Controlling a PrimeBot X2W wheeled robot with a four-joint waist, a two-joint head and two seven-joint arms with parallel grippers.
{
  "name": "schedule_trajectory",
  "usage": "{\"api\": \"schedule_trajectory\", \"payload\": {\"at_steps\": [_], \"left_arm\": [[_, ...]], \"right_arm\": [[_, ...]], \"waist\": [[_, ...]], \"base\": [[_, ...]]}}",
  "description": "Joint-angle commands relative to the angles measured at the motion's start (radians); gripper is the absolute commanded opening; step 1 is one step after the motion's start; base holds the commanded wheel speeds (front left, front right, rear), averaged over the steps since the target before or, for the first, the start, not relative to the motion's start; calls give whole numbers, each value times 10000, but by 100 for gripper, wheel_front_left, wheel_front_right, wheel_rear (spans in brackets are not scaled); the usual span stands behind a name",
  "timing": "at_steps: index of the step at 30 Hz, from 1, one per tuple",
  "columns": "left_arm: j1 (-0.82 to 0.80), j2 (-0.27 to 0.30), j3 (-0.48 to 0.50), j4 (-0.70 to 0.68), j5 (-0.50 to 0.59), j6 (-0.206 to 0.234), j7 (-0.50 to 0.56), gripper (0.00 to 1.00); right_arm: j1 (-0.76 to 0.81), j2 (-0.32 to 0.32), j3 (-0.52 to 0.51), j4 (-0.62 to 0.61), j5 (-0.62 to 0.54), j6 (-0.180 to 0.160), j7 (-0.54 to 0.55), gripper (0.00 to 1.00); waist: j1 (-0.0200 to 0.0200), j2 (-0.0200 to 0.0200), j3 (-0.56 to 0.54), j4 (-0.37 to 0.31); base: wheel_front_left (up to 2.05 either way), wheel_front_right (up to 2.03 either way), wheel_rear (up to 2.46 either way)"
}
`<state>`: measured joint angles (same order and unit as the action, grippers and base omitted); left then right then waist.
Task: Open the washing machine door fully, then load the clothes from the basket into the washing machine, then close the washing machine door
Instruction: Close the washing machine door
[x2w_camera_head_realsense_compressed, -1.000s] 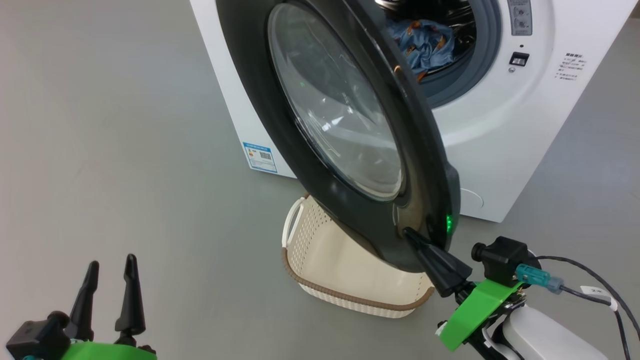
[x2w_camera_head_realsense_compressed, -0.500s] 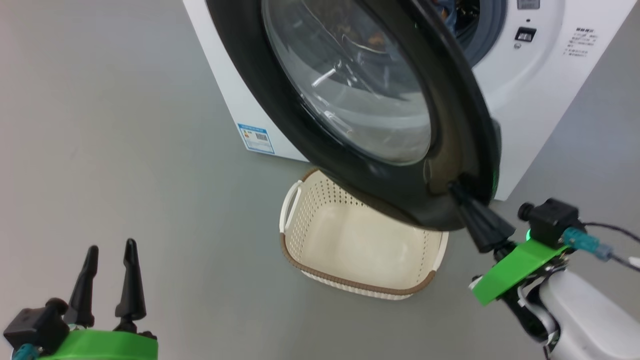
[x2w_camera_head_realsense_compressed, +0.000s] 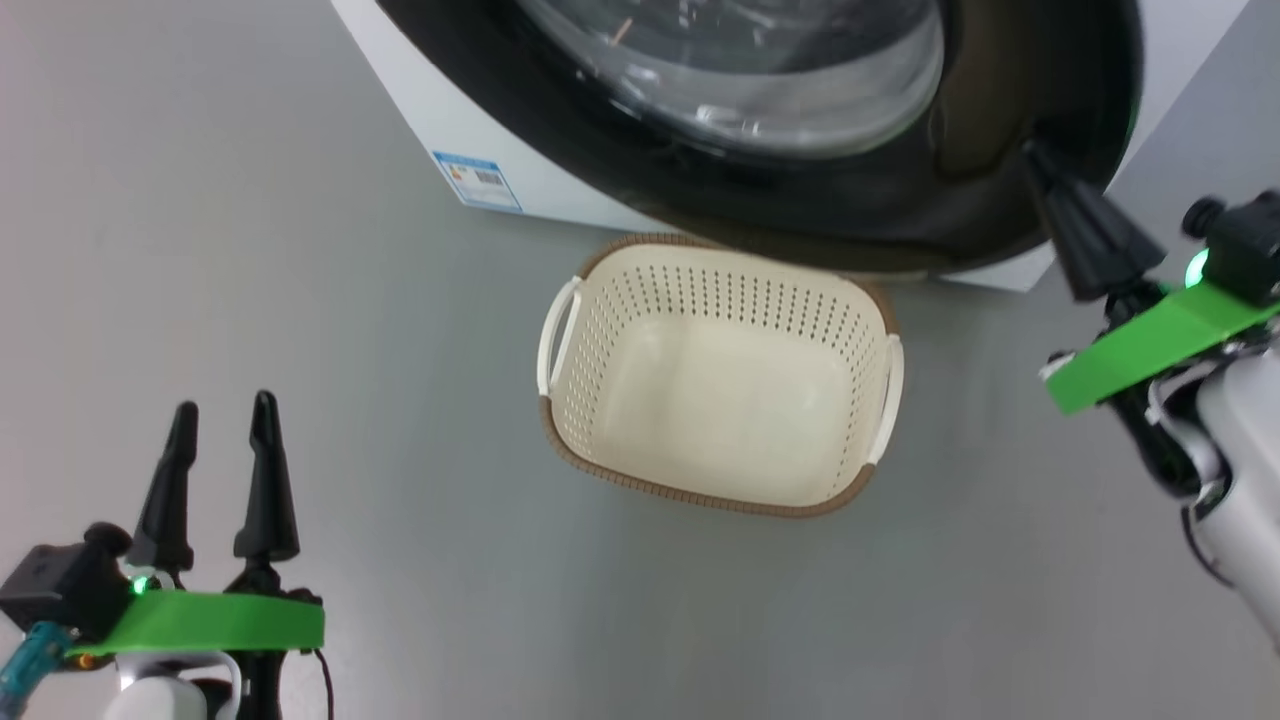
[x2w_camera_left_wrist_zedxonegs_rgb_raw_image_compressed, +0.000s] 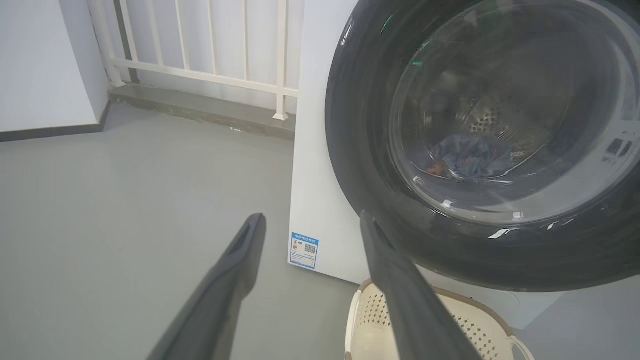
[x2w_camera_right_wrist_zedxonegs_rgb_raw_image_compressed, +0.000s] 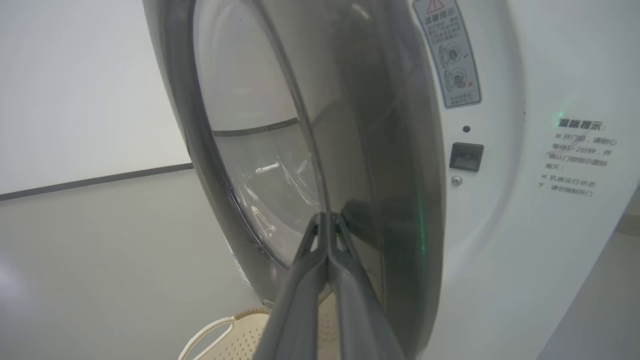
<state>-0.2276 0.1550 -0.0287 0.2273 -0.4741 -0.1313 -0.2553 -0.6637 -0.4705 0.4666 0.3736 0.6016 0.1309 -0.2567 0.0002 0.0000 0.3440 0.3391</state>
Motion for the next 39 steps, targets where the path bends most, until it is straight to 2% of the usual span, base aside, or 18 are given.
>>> {"api": "schedule_trajectory", "payload": {"at_steps": [1, 13, 22, 30, 39], "left_arm": [[-262, 260, 360, -295, -119, 6, -65, 100], [-910, 87, 349, -646, -173, 6, -65, 100], [-1160, -88, 261, -601, -157, 6, -65, 100], [-1244, -95, 255, -506, -163, 6, -65, 100], [-1256, 5, 222, -441, -124, 6, -65, 100]], "right_arm": [[-113, -174, 13, -96, 111, -2, -51, 0], [-2409, -847, 366, 414, 448, -2, -51, 0], [-3835, -1074, 763, 588, 666, -2, -51, 0], [-4205, -1123, 864, 735, 780, -2, -51, 0], [-3783, -845, 898, 807, 781, -2, -51, 0]], "waist": [[-2, 0, 540, -41], [-2, 0, 1964, 63], [-2, 0, 2327, 136], [-2, 0, 2339, 80], [-2, 0, 1995, -130]], "base": [[0, 0, 0], [0, 0, 0], [0, 0, 0], [0, 0, 0], [0, 0, 0]]}}
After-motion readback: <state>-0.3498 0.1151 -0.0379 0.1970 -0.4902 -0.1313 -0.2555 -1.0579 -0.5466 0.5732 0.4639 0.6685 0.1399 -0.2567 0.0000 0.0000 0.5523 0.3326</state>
